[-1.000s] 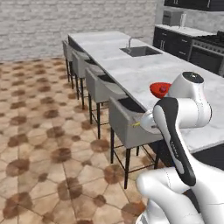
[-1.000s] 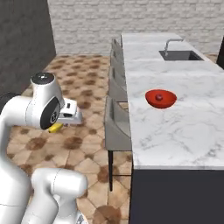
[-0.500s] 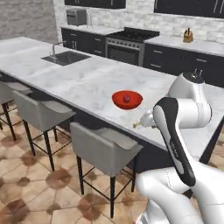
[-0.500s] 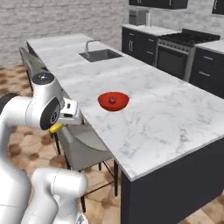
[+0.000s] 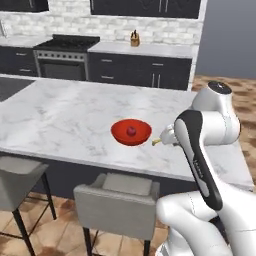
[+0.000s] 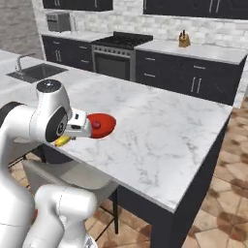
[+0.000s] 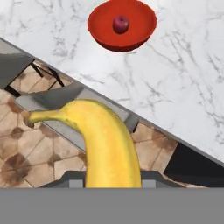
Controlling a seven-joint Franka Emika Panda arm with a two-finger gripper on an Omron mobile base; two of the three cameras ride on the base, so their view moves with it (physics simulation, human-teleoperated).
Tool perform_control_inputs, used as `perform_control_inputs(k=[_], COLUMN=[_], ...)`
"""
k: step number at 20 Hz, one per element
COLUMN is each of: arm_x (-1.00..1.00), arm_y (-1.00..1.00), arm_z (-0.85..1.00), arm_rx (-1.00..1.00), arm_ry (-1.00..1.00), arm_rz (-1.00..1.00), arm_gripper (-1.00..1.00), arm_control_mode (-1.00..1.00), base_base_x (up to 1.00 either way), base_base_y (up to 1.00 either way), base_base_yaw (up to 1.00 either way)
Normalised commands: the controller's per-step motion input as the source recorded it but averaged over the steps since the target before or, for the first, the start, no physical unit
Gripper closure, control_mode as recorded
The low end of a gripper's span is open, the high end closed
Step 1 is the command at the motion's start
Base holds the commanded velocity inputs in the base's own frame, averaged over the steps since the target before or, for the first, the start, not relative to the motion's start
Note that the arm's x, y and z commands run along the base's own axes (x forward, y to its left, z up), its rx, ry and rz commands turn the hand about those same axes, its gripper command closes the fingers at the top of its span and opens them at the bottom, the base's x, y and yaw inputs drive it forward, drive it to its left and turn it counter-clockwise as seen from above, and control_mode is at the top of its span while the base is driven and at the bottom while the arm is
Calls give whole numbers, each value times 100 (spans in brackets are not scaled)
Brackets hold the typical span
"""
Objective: Retrieve the apple and banana from the fridge and place them into the bowl on the dining table.
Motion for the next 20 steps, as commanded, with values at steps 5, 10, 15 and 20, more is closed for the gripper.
perform_control_inputs(k=[5, 10, 15, 20], arm_x=[0, 0, 0, 18], arm_y=[0, 0, 0, 34], arm_z=[0, 0, 0, -11], arm_rx=[0, 0, 0, 0], arm_ry=[0, 0, 0, -5], arm_rz=[0, 0, 0, 5], arm_gripper=[100, 100, 100, 100], arm_control_mode=[100, 100, 100, -100], base_base_x=[37, 29, 20, 1], base_base_y=[95, 61, 4, 11], base_base_yaw=[-69, -45, -5, 0])
